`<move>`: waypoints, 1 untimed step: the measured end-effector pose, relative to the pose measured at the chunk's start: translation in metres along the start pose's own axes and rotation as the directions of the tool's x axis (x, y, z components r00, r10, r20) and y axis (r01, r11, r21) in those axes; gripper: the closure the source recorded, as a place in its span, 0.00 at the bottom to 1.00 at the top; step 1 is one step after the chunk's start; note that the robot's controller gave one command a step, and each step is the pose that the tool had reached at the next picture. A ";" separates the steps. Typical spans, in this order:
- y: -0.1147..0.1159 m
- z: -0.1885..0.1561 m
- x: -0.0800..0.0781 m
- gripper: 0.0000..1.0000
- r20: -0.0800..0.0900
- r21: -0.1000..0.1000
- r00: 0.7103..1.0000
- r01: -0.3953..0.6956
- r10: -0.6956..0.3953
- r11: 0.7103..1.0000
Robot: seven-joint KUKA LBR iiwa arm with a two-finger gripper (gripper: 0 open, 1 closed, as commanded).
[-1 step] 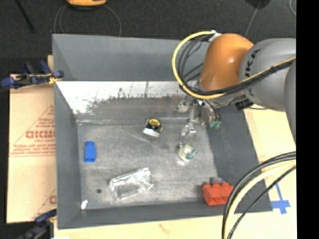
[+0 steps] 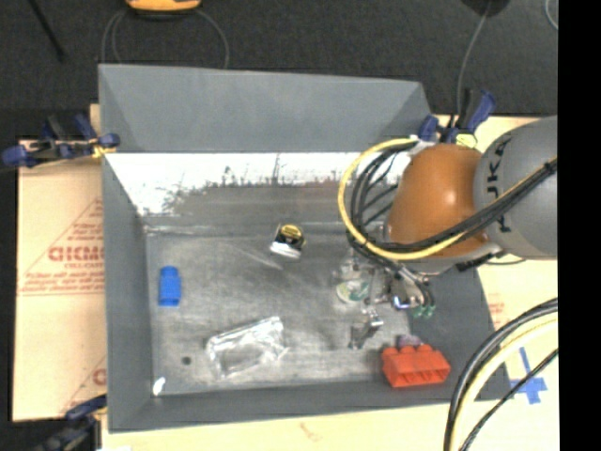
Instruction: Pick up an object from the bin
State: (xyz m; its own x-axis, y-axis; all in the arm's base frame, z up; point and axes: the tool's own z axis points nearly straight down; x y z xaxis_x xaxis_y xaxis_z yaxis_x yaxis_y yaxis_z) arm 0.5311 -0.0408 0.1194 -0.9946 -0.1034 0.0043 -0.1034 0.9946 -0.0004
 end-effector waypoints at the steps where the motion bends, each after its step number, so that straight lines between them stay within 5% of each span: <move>1: -0.055 0.046 -0.058 0.00 0.011 0.001 0.997 0.083 -0.083 0.997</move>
Offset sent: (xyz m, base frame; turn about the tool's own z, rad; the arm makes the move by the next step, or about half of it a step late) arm 0.0595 -0.0469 -0.0494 -0.0844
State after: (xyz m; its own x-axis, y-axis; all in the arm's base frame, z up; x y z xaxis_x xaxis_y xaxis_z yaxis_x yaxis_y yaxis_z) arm 0.5943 -0.0892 0.0733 -0.9827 -0.1853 -0.0070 -0.1853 0.9827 -0.0012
